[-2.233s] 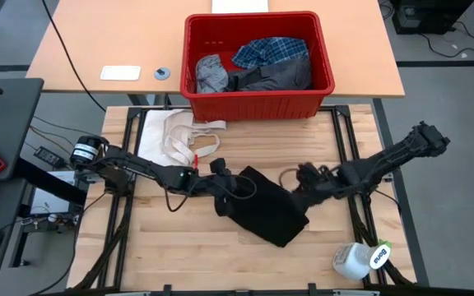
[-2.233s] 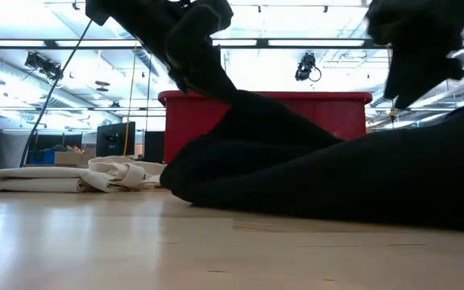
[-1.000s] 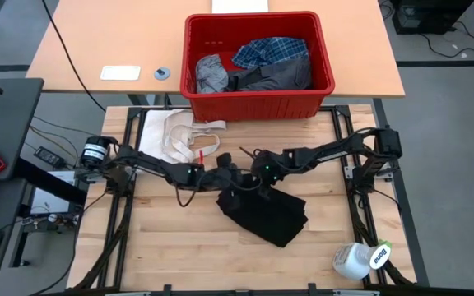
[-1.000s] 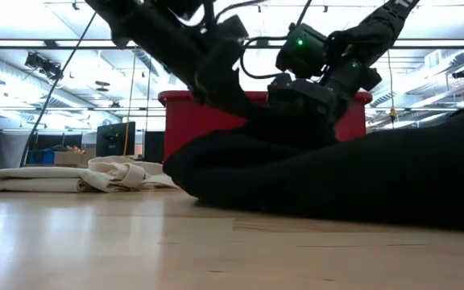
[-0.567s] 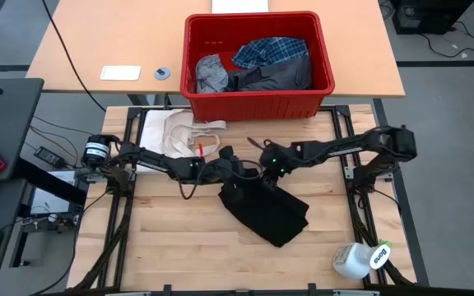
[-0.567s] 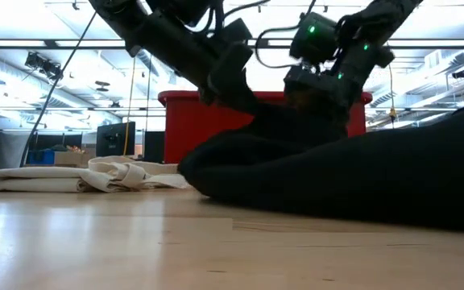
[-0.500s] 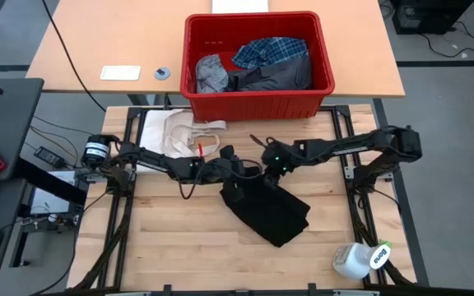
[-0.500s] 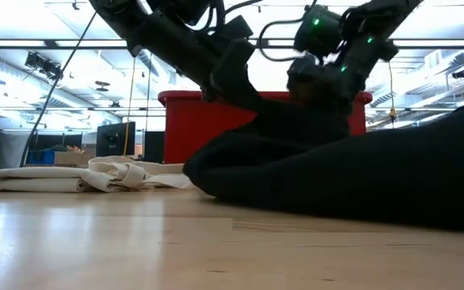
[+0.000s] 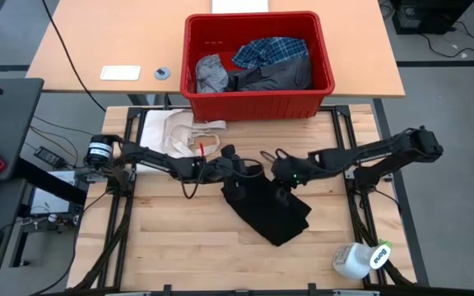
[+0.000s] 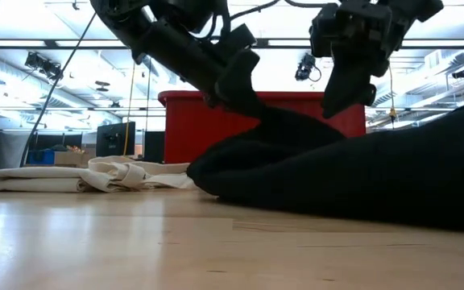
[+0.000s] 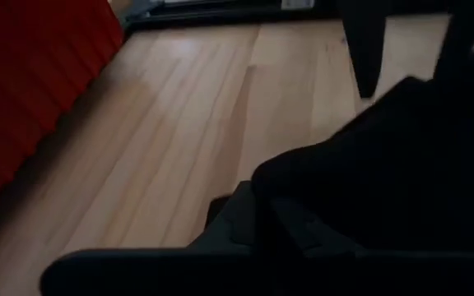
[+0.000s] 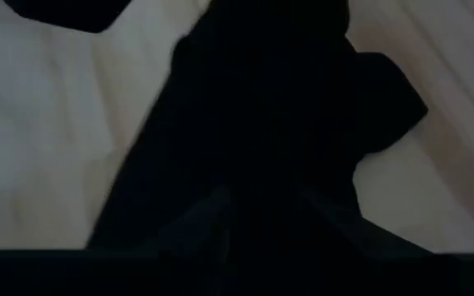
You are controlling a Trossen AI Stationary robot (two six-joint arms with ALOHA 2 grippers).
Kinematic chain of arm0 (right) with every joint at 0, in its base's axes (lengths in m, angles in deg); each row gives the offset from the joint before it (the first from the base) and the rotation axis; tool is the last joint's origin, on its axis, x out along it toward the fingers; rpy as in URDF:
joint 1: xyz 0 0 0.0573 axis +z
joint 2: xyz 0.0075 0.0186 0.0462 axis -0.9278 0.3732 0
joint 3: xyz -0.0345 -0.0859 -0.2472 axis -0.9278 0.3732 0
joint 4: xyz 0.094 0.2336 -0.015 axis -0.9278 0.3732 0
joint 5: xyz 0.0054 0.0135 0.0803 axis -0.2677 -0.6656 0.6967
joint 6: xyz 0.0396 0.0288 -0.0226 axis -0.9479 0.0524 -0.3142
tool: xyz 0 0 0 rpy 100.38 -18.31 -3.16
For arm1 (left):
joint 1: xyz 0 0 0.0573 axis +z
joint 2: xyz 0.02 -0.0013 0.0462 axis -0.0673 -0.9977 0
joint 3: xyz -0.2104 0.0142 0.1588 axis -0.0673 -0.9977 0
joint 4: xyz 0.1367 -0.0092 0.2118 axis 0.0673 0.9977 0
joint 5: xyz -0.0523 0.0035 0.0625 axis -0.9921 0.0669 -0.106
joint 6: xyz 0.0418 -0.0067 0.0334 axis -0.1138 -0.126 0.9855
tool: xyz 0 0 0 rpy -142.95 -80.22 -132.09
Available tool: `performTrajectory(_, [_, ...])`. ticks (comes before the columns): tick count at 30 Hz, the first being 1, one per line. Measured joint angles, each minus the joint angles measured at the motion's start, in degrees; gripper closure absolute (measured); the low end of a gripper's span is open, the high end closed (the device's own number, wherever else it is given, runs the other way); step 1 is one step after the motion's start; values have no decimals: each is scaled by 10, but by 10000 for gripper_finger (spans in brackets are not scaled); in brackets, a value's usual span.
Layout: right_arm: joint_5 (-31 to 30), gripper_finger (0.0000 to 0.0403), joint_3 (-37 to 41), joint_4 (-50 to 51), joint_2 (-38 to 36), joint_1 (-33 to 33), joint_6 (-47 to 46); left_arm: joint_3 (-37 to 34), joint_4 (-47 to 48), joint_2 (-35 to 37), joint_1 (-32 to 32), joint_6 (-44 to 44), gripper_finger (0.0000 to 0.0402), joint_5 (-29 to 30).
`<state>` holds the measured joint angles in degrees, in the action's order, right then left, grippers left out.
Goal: Fold Laundry from Bin
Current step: Fold the black shirt
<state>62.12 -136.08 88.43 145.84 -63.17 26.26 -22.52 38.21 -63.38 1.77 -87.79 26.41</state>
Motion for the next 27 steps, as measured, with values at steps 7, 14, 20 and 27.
performTrajectory(7, [-65, 250, 0, -57, 41, 15, 11, 0, -36, -9, -4, 1, 390, -5])
performTrajectory(14, [-90, 212, 0, -102, 27, -23, 57, 0, -42, -9, -4, 2, 390, -5])
performTrajectory(20, [-80, 201, 0, -108, 20, -48, 117, 0, -49, -9, -4, 2, 390, -5])
performTrajectory(27, [-13, 222, 0, -123, 51, -62, 130, 0, -53, -9, -4, 0, 390, -7])
